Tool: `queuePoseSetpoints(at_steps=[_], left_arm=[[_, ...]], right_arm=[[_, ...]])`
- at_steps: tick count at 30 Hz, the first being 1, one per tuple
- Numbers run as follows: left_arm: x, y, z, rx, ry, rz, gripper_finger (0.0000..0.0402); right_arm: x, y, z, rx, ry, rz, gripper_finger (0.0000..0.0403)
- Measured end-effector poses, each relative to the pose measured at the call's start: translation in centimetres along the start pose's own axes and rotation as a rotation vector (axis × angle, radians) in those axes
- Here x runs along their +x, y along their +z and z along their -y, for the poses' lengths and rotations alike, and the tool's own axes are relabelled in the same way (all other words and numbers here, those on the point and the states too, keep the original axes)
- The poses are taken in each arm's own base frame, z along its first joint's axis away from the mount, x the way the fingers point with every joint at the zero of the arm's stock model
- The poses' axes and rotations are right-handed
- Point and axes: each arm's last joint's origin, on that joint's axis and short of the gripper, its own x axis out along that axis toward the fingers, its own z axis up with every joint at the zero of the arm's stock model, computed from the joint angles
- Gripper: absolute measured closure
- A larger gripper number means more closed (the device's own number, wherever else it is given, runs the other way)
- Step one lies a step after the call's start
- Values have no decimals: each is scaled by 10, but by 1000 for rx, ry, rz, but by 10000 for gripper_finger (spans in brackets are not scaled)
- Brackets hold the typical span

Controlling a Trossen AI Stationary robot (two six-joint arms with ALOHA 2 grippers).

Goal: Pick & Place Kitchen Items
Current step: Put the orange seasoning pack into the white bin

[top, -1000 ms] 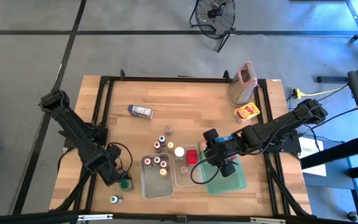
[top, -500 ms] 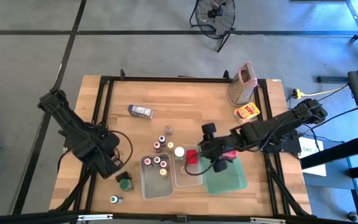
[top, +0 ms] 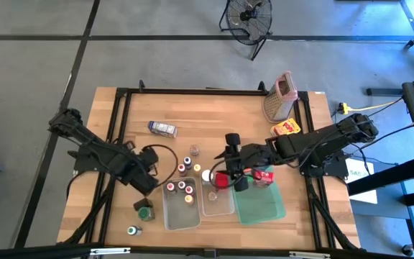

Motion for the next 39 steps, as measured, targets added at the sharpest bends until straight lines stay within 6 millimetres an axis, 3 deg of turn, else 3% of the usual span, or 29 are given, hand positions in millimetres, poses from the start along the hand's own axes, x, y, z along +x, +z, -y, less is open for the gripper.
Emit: queuePoseSetpoints(at_steps=[9, 20, 29, 39], left_arm=[[-38, 33, 25, 215, 29, 322, 400], [-20, 68, 77, 474, 32, 526, 400], [-19, 85, 80, 422, 59, 626, 400], [-19, 90, 79, 413, 57, 640, 400]], right_arm=[[2, 13, 14, 15, 58, 164, 192], [3, 19, 23, -60, 13, 235, 192], [18, 18, 21, -65, 9, 237, 192], [33, 15, 22, -104, -8, 241, 192]])
